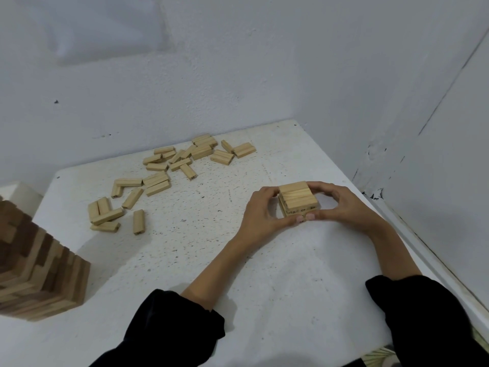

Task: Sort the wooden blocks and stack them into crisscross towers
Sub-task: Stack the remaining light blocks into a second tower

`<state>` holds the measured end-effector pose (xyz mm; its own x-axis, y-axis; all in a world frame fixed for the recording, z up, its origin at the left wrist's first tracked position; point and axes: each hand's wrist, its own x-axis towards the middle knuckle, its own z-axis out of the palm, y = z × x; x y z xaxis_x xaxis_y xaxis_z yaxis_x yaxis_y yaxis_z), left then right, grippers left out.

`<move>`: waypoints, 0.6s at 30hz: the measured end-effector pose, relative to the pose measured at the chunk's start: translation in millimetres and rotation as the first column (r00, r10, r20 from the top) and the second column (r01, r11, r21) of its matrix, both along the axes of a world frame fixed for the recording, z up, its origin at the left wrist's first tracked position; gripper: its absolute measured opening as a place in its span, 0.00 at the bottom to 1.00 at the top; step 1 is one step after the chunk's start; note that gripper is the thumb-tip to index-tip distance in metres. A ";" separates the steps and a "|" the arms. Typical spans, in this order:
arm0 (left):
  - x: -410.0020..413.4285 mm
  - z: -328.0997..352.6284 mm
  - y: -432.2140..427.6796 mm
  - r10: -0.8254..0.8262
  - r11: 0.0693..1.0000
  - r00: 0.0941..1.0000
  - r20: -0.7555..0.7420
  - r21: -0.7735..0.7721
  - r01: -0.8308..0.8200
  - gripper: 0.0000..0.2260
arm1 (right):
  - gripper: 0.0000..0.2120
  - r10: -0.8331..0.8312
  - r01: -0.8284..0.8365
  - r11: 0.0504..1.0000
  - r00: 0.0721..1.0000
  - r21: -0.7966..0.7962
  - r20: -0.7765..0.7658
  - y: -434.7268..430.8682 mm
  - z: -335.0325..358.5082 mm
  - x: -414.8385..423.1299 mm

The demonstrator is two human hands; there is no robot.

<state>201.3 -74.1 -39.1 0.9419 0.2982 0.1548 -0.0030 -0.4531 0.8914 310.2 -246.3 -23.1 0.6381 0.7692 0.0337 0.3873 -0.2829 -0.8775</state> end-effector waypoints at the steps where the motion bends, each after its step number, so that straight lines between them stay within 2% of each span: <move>1: 0.3 -0.1 0.1 -0.001 1.000 1.000 -0.001 0.006 0.001 0.28 | 0.29 0.000 0.000 1.000 1.000 -0.003 0.000 -0.1 0.3 -0.2; 11: -3.9 3.3 3.7 -0.034 0.999 0.999 -0.002 -0.034 0.034 0.34 | 0.34 -0.027 0.027 1.000 1.000 0.007 -0.003 0.0 5.2 -1.9; 15: -13.3 6.9 17.0 -0.046 0.998 0.999 0.004 -0.031 0.047 0.35 | 0.29 -0.076 0.080 0.994 0.995 0.074 -0.060 3.1 11.8 -3.6; 18: -20.7 15.0 36.2 -0.060 0.998 0.998 0.014 0.004 0.060 0.33 | 0.20 -0.139 0.146 0.982 0.988 0.116 -0.063 15.7 24.2 -2.5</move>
